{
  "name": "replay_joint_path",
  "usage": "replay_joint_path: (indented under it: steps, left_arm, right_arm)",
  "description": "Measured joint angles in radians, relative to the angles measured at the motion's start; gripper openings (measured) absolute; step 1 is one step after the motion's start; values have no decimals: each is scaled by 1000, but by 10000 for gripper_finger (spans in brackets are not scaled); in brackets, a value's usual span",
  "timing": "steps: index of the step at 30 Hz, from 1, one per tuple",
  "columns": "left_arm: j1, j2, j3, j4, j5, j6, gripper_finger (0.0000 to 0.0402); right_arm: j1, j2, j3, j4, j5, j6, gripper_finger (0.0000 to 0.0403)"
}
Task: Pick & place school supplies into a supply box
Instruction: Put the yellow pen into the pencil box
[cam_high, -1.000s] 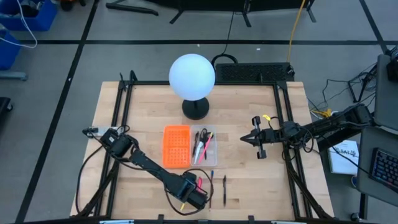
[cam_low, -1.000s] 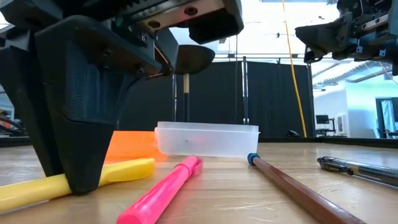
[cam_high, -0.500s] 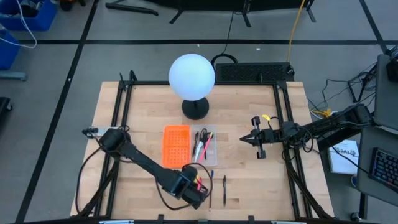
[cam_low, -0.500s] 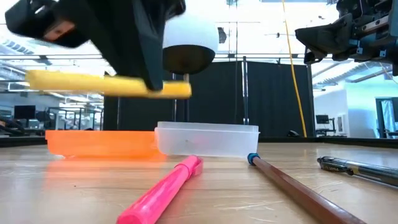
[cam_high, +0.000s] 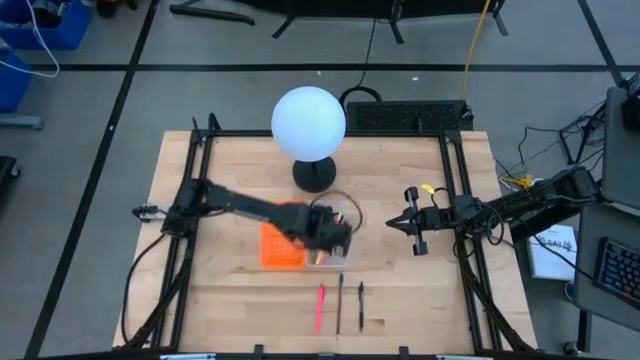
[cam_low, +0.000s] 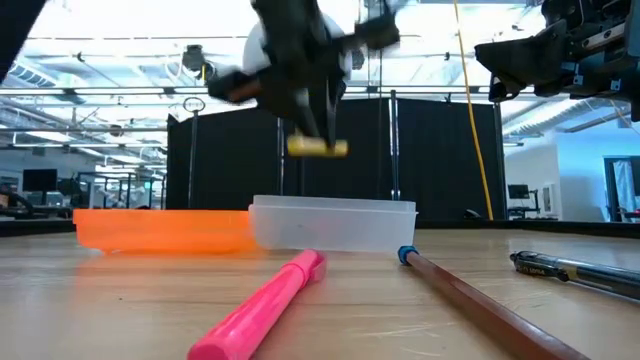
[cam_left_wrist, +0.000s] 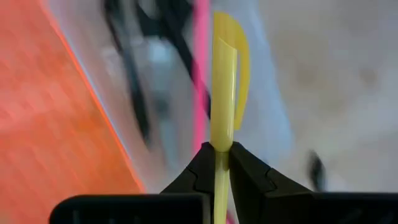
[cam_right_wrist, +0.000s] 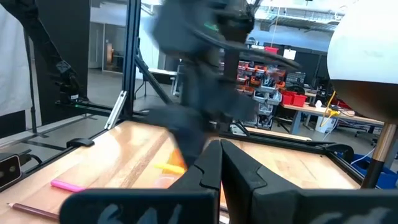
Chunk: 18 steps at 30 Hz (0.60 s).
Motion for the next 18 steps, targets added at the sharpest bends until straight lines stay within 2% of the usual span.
replay_joint_path:
  steps: [8, 18]
  left_arm:
    - [132, 25, -3, -11, 20, 118, 32]
    - [171, 109, -5, -45, 86, 141, 32]
  right_arm:
    - [0, 0, 0, -15, -3, 0, 0]
    - [0, 1, 0, -21, -4, 0, 0]
